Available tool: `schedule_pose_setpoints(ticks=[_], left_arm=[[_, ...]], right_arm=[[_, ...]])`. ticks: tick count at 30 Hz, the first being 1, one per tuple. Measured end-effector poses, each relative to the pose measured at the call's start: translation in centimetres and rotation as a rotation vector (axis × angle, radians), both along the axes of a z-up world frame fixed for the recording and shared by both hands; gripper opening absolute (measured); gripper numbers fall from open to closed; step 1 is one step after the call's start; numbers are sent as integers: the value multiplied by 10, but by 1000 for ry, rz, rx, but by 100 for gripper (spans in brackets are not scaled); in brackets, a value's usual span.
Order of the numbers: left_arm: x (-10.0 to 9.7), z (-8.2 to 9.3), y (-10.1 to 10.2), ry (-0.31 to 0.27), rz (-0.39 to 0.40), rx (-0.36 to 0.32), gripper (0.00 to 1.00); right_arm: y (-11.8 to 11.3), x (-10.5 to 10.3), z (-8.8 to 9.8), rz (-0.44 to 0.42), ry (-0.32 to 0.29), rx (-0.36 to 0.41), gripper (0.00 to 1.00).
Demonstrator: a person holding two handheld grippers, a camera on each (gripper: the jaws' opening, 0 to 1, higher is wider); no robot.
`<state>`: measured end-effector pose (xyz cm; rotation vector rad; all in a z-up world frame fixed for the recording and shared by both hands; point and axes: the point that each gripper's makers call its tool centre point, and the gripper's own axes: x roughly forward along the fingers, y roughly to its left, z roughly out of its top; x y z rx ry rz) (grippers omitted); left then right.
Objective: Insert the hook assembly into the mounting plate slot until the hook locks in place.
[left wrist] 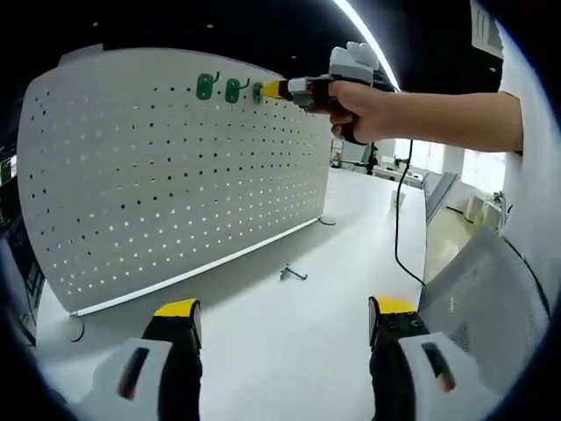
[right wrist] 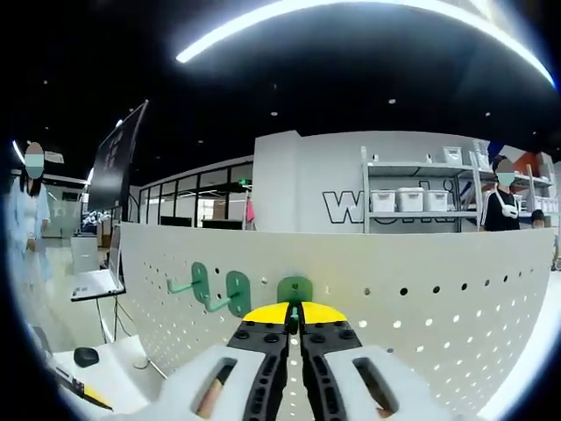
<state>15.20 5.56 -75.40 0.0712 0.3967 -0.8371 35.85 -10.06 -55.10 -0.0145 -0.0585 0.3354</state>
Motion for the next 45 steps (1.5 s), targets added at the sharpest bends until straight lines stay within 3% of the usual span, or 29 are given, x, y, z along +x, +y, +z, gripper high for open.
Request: schedule_pose_setpoints(ticks=[13, 17, 19, 21, 24, 37, 45], left_arm=[[-1, -1, 4, -2, 3, 5, 80], [-2, -2, 3, 1, -2, 4, 80], [-3, -2, 2, 0, -6, 1, 80], [-3, 0, 1, -4, -8, 0, 80], [-3, 1, 0, -4, -7, -5, 80], [-3, 1, -1, -8, -8, -8, 80], [-3, 2, -3, -7, -16, -7, 80]], right_arm=[[3, 3, 0, -119, 17, -40, 2], [2, 6, -1, -161, 38, 9, 2], [4, 5, -1, -181, 31, -24, 2], [3, 5, -3, -195, 41, 12, 3], [4, 5, -4, -207, 41, 9, 4], [3, 3, -4, -195, 42, 6, 4], [12, -1, -2, -134, 12, -40, 15]])
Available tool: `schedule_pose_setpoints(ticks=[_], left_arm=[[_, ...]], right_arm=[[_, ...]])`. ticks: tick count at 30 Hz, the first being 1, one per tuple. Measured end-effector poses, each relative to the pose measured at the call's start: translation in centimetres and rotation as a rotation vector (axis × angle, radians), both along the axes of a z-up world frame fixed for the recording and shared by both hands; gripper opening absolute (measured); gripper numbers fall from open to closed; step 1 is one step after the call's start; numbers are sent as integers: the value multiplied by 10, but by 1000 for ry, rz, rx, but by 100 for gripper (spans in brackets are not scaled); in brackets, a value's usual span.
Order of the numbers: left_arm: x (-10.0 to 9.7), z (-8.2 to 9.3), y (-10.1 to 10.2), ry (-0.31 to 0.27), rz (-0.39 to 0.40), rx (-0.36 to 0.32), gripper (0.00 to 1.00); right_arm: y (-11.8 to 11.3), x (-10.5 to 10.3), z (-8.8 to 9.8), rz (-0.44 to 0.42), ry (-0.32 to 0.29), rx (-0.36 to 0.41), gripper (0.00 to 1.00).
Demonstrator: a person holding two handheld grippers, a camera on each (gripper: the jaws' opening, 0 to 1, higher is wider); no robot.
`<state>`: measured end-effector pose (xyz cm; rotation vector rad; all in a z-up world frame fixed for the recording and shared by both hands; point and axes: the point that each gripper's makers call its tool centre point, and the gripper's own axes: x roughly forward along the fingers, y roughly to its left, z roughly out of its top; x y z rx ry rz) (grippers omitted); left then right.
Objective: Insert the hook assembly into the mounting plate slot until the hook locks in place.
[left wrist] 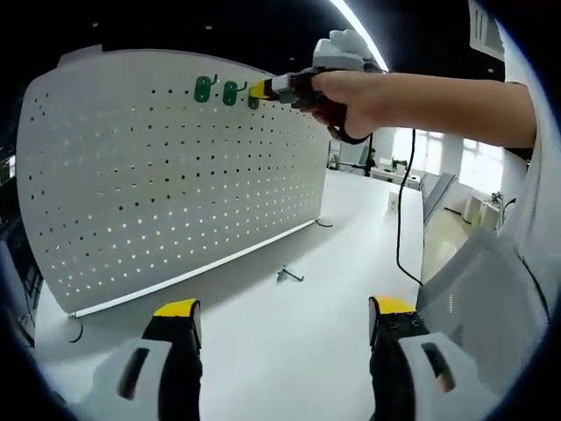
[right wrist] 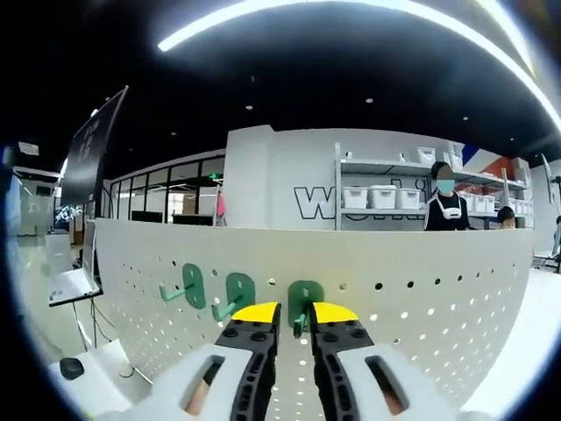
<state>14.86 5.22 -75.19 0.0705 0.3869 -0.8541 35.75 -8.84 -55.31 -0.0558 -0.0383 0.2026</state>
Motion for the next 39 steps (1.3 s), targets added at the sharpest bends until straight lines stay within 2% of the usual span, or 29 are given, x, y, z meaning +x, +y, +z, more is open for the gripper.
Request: schedule_pose_setpoints(ticks=[2, 8, 14, 22, 25, 31, 35, 36, 39], left_arm=[[1, 2, -1, -5, -1, -1, 81], [4, 4, -1, -9, 0, -3, 81], [4, 4, -2, -10, -3, -2, 81], [3, 4, -4, -8, -6, -2, 82], [3, 4, -4, -8, -7, -1, 82], [3, 5, -4, -10, -4, -3, 82], [4, 5, -3, -11, 2, -12, 82], [4, 5, -2, -12, 4, -12, 82], [4, 5, -2, -13, 2, -14, 82]], right_arm=[[0, -1, -1, 6, 4, -12, 18], [-1, -4, -7, 36, 10, 13, 33], [0, -8, -15, 81, 17, 11, 41], [9, -12, -12, 141, -10, 30, 62], [11, -13, -12, 150, -15, 37, 65], [11, -16, -11, 164, -20, 32, 64], [11, -27, -6, 230, -57, 20, 62], [14, -31, -9, 272, -49, 42, 62], [14, -40, -13, 327, -59, 46, 63]])
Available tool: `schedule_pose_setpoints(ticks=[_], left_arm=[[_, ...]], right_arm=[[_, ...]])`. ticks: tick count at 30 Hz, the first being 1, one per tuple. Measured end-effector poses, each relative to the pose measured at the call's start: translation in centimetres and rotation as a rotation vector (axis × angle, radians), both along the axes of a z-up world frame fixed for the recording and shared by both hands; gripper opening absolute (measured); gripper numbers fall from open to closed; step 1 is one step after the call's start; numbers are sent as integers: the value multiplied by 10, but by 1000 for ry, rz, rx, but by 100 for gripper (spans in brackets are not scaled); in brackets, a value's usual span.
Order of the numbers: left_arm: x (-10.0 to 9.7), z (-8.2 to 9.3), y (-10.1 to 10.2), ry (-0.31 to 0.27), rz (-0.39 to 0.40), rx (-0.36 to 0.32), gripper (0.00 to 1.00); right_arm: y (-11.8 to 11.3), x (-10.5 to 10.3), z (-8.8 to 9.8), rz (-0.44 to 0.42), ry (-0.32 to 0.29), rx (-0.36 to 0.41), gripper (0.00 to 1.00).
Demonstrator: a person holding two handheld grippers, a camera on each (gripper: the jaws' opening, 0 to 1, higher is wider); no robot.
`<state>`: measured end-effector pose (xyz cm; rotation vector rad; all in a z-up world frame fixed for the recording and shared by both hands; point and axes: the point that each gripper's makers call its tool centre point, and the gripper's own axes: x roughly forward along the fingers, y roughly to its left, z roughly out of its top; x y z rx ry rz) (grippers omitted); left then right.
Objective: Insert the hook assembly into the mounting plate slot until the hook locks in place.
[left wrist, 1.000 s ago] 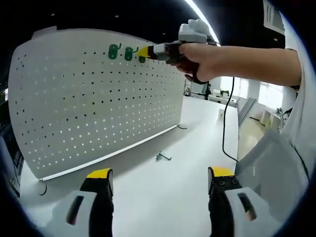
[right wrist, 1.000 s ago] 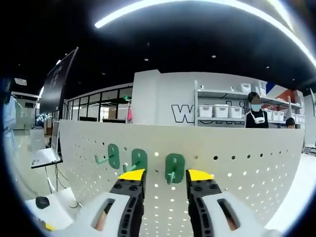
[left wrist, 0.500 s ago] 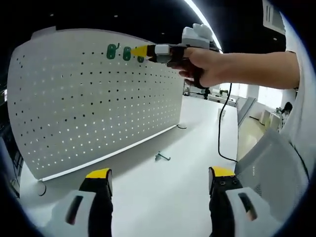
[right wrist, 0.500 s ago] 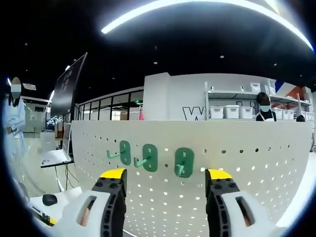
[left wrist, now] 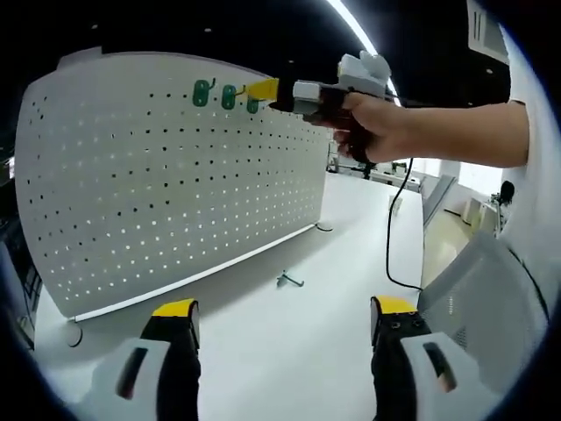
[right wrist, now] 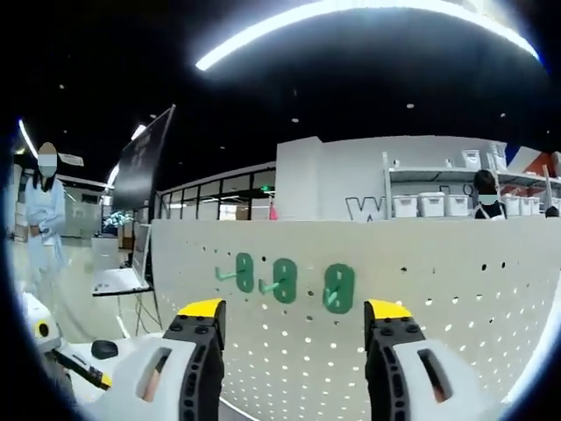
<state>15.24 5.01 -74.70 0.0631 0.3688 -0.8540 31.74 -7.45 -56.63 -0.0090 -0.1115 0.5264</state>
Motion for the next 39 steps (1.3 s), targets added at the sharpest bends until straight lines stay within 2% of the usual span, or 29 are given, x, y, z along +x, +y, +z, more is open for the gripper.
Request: schedule_pose_setpoints(ticks=[13, 30, 39], left_arm=[[1, 0, 1, -2, 1, 0, 82], [5, -1, 4, -1, 5, 4, 82], [5, 0, 5, -3, 2, 5, 82]], right_arm=[[-7, -13, -10, 34, 11, -2, 65], [-30, -49, -62, 55, 98, -64, 67], [-40, -66, -82, 60, 141, -82, 68]])
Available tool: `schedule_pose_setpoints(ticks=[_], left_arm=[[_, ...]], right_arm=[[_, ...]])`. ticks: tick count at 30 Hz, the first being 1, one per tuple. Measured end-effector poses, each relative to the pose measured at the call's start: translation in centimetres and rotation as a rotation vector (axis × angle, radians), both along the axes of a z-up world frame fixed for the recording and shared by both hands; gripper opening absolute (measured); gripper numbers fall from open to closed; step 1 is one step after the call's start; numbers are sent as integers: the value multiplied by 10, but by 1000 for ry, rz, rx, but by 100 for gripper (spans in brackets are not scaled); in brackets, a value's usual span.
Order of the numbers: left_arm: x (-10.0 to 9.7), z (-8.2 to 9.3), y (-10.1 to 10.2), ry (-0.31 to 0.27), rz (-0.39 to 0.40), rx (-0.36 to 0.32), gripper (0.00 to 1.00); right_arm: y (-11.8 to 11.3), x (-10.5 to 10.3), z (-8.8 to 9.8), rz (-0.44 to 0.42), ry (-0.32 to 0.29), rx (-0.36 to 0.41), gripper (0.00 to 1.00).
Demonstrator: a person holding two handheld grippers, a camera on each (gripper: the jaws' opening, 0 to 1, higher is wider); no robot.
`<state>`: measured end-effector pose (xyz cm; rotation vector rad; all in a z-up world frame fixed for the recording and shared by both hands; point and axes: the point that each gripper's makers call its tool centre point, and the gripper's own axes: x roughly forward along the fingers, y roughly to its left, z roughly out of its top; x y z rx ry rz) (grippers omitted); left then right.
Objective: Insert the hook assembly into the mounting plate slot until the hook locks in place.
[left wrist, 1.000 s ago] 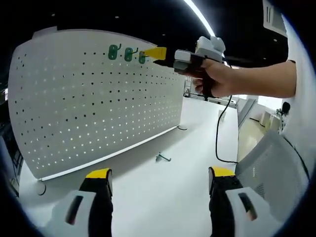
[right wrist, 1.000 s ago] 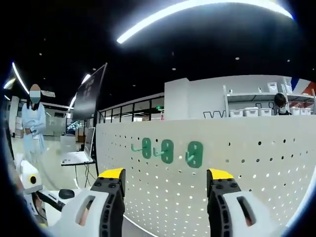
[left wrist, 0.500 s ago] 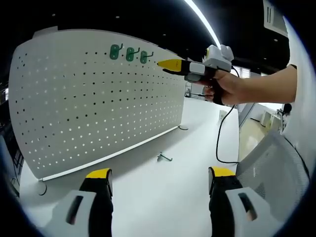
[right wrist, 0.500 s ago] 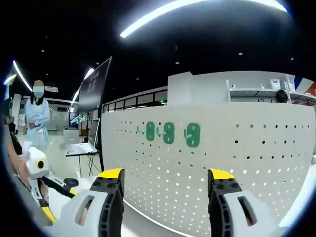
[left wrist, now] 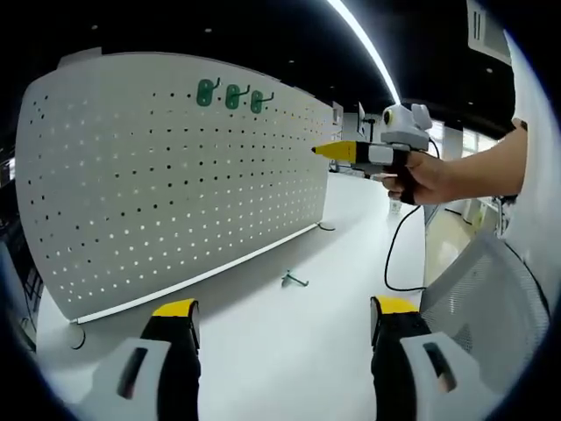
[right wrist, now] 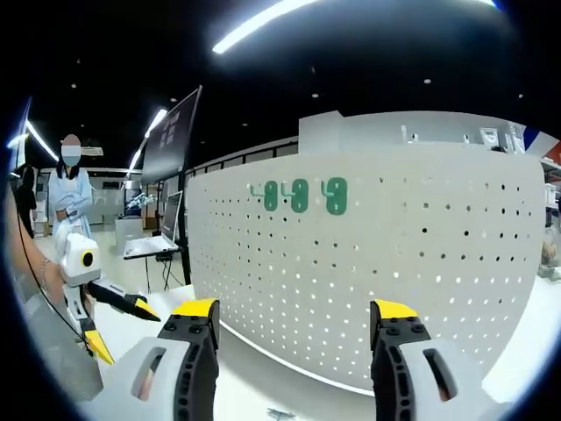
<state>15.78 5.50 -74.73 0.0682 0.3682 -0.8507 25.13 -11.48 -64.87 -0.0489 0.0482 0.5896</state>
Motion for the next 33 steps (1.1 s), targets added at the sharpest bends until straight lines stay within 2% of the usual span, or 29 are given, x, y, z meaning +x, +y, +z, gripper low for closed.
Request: schedule_pose_setpoints(ticks=[11, 22, 33], left_arm=[[2, -1, 1, 2, 3, -2, 82], [1, -2, 1, 7, 1, 1, 82], [2, -5, 3, 11, 5, 1, 83]], right_arm=[[-16, -24, -32, 1, 71, -34, 69], [-25, -45, -51, 6, 125, -44, 70], [-31, -60, -78, 17, 209, -74, 73]])
